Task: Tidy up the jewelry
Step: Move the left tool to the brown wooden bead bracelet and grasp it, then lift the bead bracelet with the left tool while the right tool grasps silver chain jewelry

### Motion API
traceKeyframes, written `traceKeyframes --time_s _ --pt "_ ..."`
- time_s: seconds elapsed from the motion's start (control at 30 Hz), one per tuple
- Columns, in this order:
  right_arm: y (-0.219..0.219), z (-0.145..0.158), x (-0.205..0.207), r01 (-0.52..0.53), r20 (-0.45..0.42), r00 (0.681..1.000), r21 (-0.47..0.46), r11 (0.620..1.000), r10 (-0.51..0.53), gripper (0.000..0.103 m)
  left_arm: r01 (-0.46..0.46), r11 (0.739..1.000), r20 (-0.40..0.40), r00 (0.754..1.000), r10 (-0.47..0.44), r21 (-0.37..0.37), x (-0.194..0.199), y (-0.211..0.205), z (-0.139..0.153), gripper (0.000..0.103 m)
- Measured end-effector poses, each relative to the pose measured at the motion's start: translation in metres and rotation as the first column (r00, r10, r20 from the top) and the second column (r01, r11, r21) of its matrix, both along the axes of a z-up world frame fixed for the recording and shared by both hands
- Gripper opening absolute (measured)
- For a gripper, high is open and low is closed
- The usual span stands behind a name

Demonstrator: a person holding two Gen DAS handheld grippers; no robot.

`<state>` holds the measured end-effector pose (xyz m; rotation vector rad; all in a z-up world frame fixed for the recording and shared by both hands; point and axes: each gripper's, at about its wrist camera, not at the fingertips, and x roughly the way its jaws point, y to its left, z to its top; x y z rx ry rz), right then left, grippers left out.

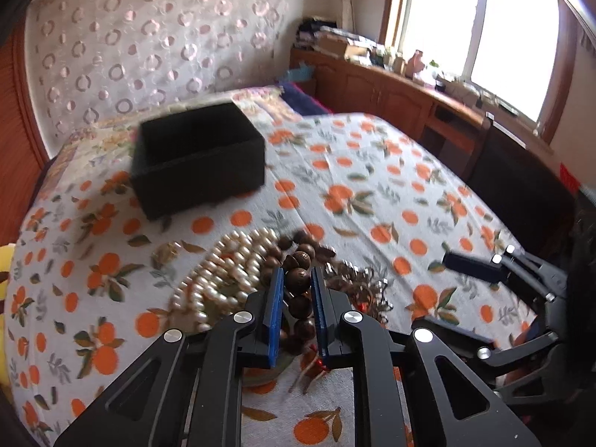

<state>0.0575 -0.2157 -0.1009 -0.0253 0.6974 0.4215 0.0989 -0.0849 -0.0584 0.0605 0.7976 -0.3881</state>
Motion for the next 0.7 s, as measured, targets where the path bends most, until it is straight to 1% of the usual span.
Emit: traceKeyframes --time_s 0.1,0.2,0.27,0.33,0.37,0.43,0.53,0.6,0.7 --pt "0.002 0.0 0.001 -0.004 -0.009 1.0 -0.005 1.0 0.004 0.073 -0.031 0.999 0.036 0.999 0.033 -0.041 -0.005 0.015 0.015 0.014" --pt "0.003 0.0 0.003 -0.015 -0.027 1.0 -0.013 1.0 0.014 0.073 -0.05 0.997 0.062 0.997 0.053 -0.057 -0.01 0.025 0.025 0.014" --pt "0.007 0.001 0.007 -0.041 -0.041 0.998 -0.017 0.999 0.04 0.067 -0.061 0.996 0.08 0.995 0.066 -0.063 -0.014 0.031 0.032 0.014" --pt "0.009 0.004 0.011 -0.059 -0.047 0.997 -0.015 0.998 0.059 0.059 -0.069 0.995 0.092 0.993 0.076 -0.071 -0.018 0.035 0.036 0.014" --pt "0.011 0.005 0.014 -0.069 -0.047 0.997 -0.013 0.997 0.069 0.057 -0.074 0.994 0.098 0.992 0.081 -0.076 -0.019 0.038 0.038 0.014" --pt "0.015 0.01 0.018 -0.088 -0.042 0.995 -0.014 0.996 0.088 0.05 -0.08 0.993 0.111 0.99 0.09 -0.085 -0.023 0.042 0.043 0.014" --pt "0.021 0.011 0.026 -0.112 -0.06 0.992 -0.011 0.994 0.112 0.043 -0.087 0.991 0.126 0.987 0.099 -0.098 -0.029 0.047 0.049 0.014" --pt "0.025 0.01 0.032 -0.127 -0.069 0.99 -0.012 0.992 0.125 0.04 -0.088 0.99 0.134 0.986 0.102 -0.107 -0.033 0.051 0.051 0.014" --pt "0.026 0.006 0.043 -0.136 -0.107 0.985 0.02 0.991 0.137 0.038 -0.091 0.989 0.143 0.984 0.107 -0.115 -0.037 0.055 0.053 0.014"
